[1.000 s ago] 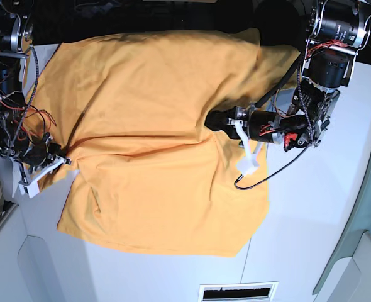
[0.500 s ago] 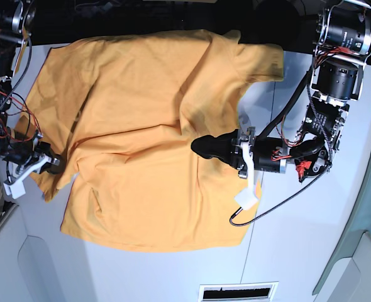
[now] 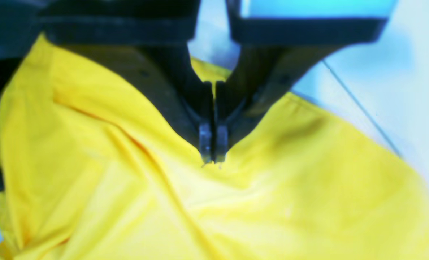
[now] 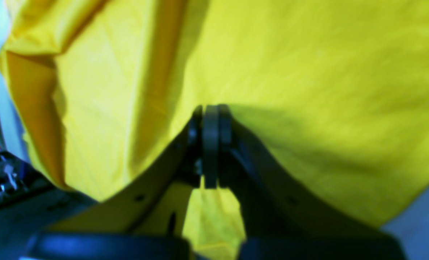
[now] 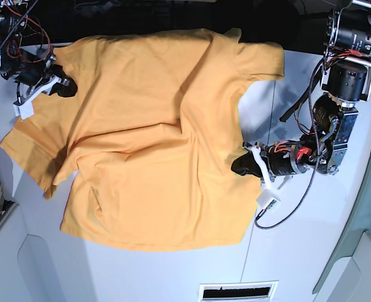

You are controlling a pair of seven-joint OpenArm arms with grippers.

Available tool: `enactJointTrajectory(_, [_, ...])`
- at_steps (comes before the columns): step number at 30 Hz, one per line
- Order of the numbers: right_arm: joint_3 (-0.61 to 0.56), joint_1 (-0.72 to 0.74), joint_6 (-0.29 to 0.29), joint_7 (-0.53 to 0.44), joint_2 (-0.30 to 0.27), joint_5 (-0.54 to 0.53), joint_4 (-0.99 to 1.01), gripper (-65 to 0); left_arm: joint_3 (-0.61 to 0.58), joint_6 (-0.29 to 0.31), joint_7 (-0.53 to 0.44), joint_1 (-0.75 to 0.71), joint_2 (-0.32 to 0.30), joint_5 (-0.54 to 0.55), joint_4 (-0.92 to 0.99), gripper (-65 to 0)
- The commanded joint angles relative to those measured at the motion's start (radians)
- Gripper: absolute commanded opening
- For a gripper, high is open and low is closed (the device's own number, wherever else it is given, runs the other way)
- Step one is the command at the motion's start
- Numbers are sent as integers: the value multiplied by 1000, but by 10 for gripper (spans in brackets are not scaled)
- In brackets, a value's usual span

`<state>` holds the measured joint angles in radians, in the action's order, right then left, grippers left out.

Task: Layout the t-shirt on the table in an organized manner, then fold the t-shirt properly
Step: 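Regrasp the shirt body with the left gripper near the collar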

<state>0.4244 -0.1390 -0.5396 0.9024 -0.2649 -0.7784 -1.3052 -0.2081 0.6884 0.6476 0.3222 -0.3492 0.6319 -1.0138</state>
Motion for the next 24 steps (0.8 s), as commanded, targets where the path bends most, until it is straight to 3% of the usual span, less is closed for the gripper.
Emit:
enactJointTrajectory(1, [3, -13, -7, -38, 6, 27, -11, -650, 5, 10, -20, 24, -4, 11, 13, -650])
enactJointTrajectory(5, [1, -13, 27, -158, 41, 184, -3, -650, 4, 10, 18, 20, 6, -11, 105, -650])
enactJointTrajectory(8, [-1, 32, 50, -171, 35, 240, 33, -650, 4, 10, 142, -6, 5, 20, 114, -650])
enactJointTrajectory(19, [-8, 441, 84, -247, -19, 348, 486, -650, 4, 10, 465, -189, 7, 433, 99, -650])
enactJointTrajectory(24, [-74, 582, 85, -275, -15, 360, 583, -650, 4, 10, 523, -248, 74, 515, 63, -650])
